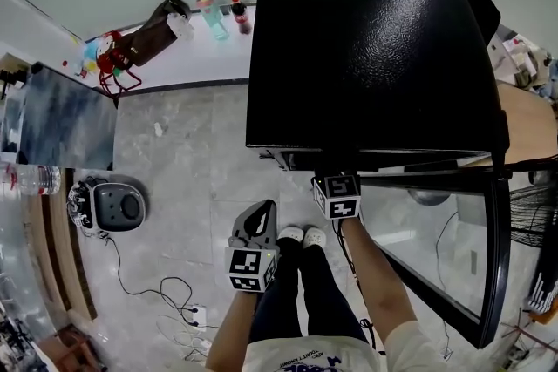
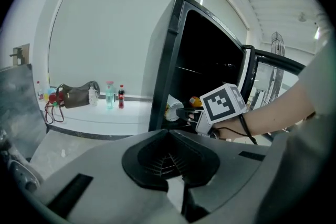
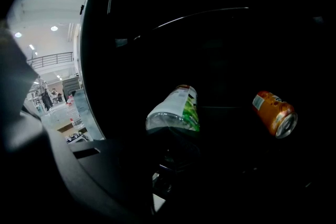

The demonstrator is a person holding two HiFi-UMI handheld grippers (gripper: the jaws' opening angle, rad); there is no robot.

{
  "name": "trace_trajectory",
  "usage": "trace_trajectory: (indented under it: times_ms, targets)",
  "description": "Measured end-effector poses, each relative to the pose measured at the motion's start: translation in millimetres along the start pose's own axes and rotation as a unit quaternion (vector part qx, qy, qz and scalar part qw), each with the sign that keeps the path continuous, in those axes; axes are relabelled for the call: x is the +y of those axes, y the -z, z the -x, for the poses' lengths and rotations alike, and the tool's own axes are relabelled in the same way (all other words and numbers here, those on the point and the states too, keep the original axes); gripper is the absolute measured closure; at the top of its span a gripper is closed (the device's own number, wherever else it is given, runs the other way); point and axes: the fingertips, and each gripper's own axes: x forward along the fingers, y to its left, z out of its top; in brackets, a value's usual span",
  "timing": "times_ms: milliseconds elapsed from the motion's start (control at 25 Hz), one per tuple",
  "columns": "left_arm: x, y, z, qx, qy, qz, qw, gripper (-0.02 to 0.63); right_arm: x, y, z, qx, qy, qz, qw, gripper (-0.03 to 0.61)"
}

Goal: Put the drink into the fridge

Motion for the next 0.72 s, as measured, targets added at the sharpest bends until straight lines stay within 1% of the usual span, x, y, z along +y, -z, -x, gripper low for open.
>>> trace_trajectory:
  times_ms: [120,240,400,560,720]
  targets:
    - [4.4,1.2,0.2,0.004,-0.004,0.005,1.0000,0.608,2.3,-4.3,-3.4,0.002,-0.003,0.008,1.000,0.581]
    - [8.3,1.8,1.4,0.006,-0.011,0.007,0.9999,0.607,4.5,-5.0,-2.3,0.002,0.000,0.004,1.000,0.581]
    - [7.9,-3.2,2.7,-0.003,-0.015,0.006,0.9999,0.607,10.0,-5.8,8.8,-0.007,-0.002,-0.003,1.000,0.581]
    - [8.4,-19.1,5.9,-0.021,-0.022,0.001,0.9996,0.607,9.5,-15.9,31.8,-0.031,0.011,-0.029,0.999,0.581]
    - [7.3,-47.3,15.5,-0.049,-0.028,-0.007,0.9984,0.607,13.9,-41.9,67.8,-0.067,0.020,-0.043,0.997,0.581]
